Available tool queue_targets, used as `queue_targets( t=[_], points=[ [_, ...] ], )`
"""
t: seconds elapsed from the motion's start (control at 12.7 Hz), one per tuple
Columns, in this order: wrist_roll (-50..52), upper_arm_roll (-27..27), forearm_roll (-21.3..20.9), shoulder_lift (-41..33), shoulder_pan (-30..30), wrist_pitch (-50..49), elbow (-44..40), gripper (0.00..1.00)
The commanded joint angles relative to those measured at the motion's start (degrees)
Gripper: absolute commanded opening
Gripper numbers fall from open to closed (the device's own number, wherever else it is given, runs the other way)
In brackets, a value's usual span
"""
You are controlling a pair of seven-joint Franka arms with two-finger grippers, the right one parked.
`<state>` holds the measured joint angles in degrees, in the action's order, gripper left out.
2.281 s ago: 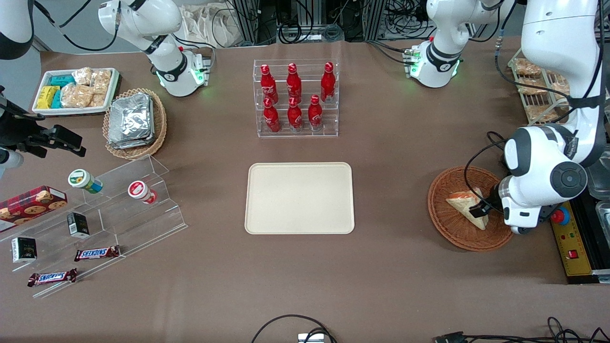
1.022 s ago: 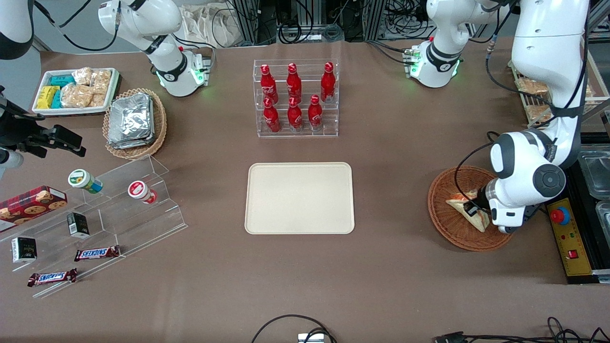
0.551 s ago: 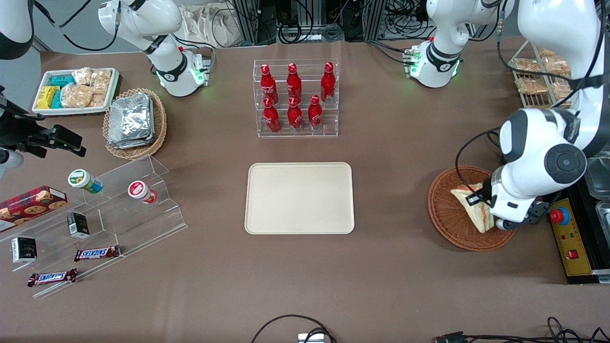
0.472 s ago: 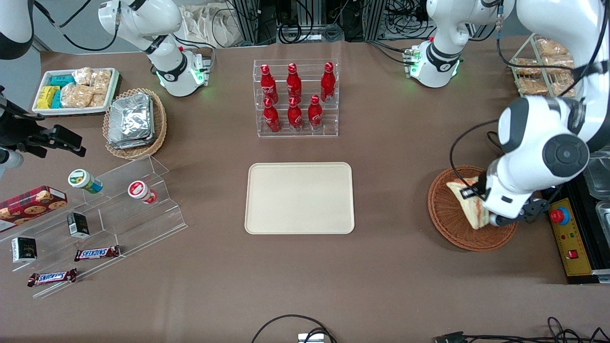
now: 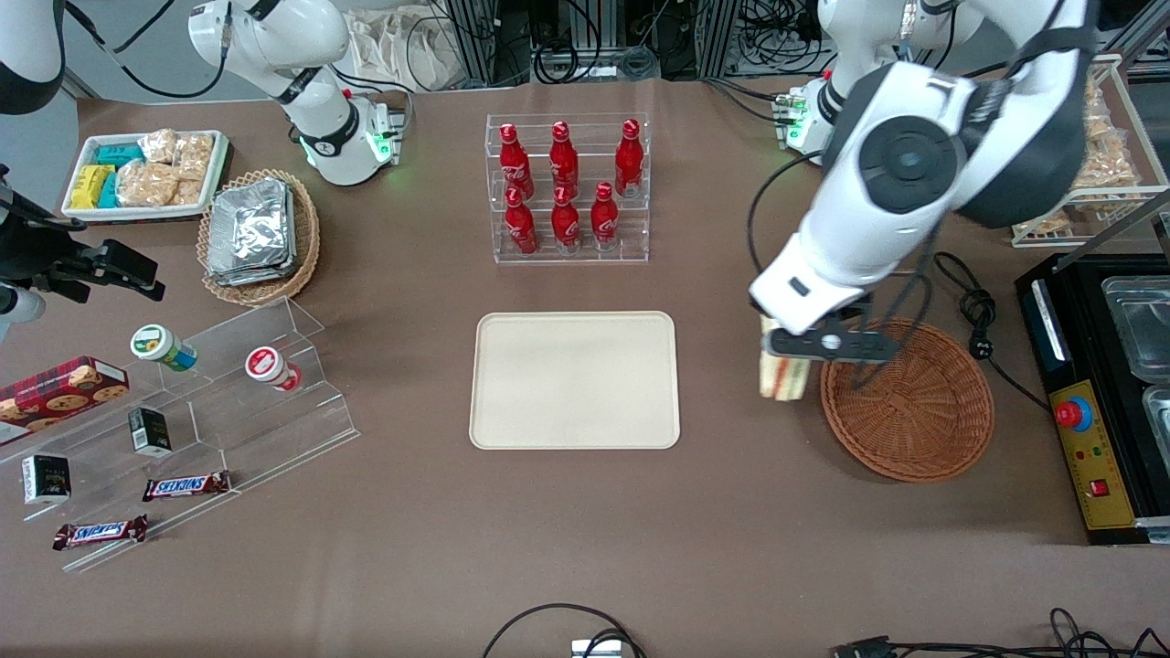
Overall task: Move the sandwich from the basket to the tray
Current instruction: 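Lift the sandwich and carry it over the cream tray, then lower the sandwich onto the tray and open the left gripper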
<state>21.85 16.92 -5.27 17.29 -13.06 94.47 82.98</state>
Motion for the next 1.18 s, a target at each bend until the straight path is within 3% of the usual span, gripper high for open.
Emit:
queue_targets(
  t=[0.0, 0.31, 0.55, 0.87, 1.1],
  points=[
    [5.17, 2.76, -0.71, 6.34, -0.91, 3.52, -2.21, 0.0],
    [15.05, 3.12, -1.58, 14.42, -6.96, 9.32, -2.56, 0.0],
    [16.2, 2.42, -1.94, 19.35, -8.47, 13.8, -2.47, 0.0],
    [17.17, 0.32, -7.47, 26.02, -10.48, 19.43, -2.64, 0.0],
    [17.53, -1.18, -7.48, 28.41, -11.1, 23.92, -2.29, 0.0]
  ],
)
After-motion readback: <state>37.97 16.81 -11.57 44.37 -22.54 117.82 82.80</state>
